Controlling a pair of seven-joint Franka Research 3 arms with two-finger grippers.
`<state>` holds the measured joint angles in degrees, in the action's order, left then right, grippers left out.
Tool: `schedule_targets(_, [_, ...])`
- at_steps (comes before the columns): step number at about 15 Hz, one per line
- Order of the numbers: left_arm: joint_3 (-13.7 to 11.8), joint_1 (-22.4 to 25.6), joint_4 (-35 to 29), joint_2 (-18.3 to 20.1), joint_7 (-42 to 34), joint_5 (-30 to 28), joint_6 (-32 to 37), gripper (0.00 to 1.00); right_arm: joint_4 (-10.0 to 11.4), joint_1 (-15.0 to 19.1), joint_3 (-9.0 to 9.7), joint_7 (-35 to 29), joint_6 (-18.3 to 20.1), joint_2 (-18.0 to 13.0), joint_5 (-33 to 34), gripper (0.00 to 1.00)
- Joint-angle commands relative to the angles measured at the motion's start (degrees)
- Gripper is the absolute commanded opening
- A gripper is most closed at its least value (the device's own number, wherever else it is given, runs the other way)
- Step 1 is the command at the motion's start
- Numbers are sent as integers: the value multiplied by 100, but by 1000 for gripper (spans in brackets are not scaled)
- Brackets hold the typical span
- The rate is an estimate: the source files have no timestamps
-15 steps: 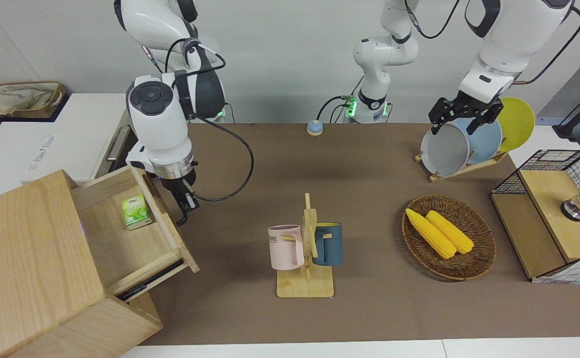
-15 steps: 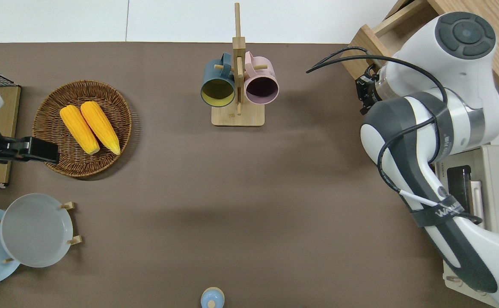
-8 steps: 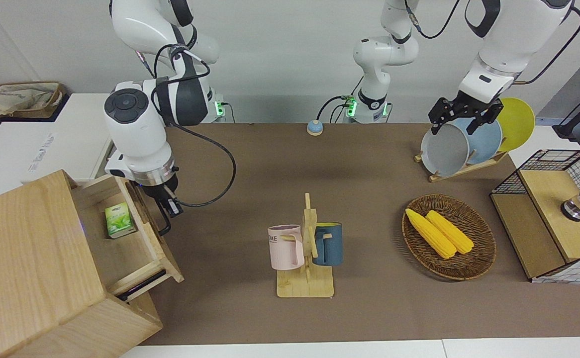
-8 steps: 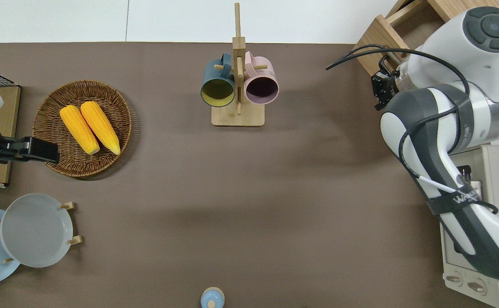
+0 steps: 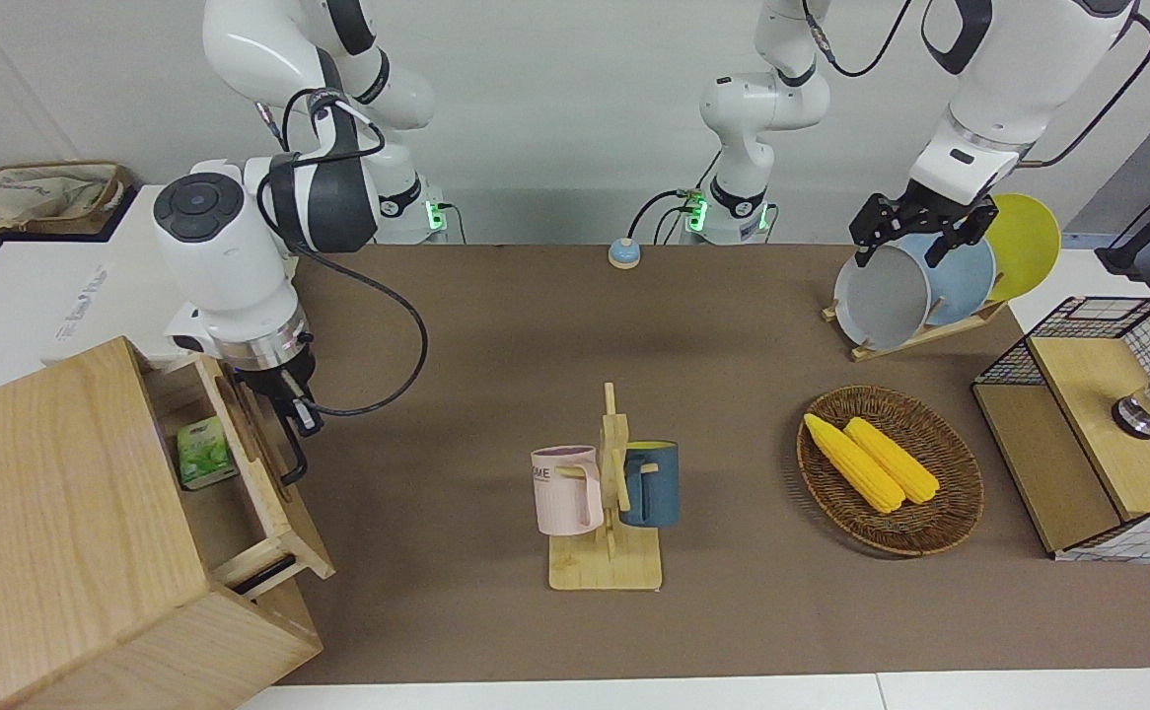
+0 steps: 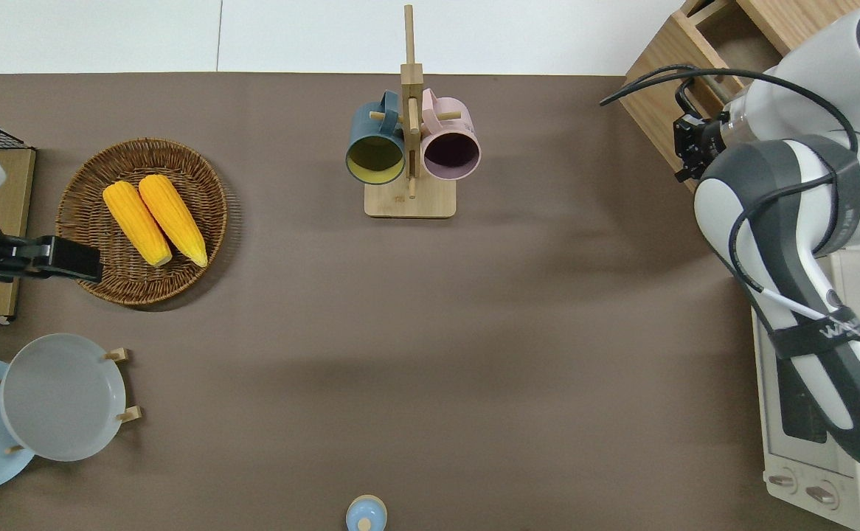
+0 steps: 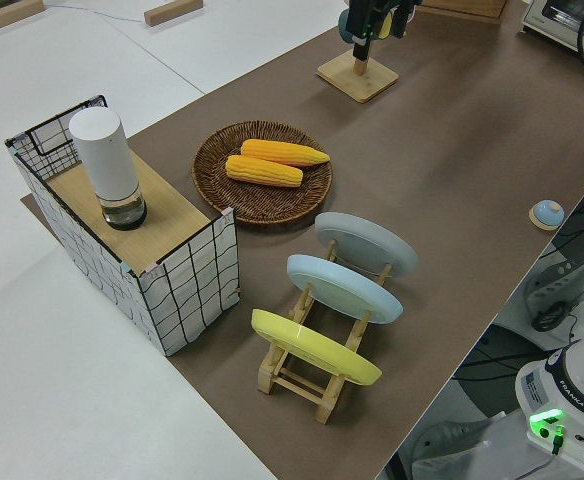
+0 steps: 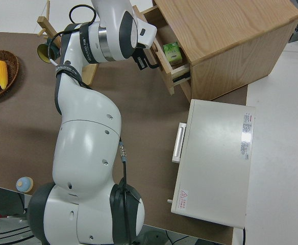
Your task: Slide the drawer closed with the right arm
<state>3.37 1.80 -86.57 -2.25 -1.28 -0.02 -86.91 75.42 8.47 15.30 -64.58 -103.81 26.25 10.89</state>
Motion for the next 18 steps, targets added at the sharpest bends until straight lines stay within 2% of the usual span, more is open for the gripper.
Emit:
schedule_targets(1, [40,31,149,-65,-56,98,113,993,-194,102,-71,148,-166,108,106,0])
schedule_targets(6, [40,31,140,-65,-56,98,113,993,-203,216,-89,226,-254,134,115,0])
schedule_targets(14, [40,31,149,-65,-56,98,113,993,-212,506,-19,490,-289,152,115,0])
schedule_targets(18, [40,31,140,-65,-56,98,113,993,-212,497,-19,490,-281,152,115,0])
